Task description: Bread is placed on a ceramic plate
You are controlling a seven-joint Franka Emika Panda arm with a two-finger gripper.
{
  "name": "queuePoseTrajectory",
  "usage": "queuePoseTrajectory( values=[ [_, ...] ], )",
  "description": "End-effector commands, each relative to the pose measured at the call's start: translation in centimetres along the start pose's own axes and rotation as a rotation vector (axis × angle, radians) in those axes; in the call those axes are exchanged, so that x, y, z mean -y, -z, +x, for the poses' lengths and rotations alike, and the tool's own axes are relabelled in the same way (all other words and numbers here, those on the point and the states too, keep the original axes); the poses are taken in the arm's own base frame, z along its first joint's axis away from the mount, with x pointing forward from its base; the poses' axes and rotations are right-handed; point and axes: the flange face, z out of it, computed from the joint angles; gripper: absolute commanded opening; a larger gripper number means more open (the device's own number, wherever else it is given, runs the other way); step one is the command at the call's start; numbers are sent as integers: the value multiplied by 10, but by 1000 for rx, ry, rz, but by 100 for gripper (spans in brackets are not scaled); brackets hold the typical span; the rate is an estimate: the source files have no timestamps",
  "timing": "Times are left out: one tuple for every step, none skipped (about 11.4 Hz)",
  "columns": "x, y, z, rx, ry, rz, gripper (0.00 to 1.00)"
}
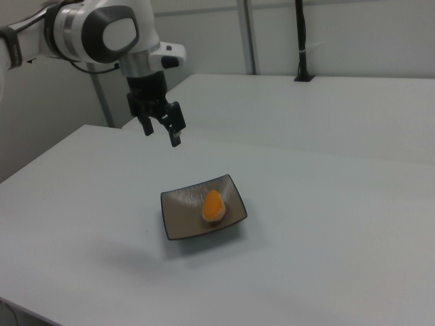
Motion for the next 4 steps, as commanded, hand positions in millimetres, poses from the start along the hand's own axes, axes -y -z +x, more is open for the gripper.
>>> queuePoseTrajectory(
  values=[
    [18,-19,-13,48,71,-62,100],
    [27,-26,-16,57,94,-91,100],
    [30,-30,-18,65,101,-97,100],
    [31,-30,-17,59,98,-96,100]
  ],
)
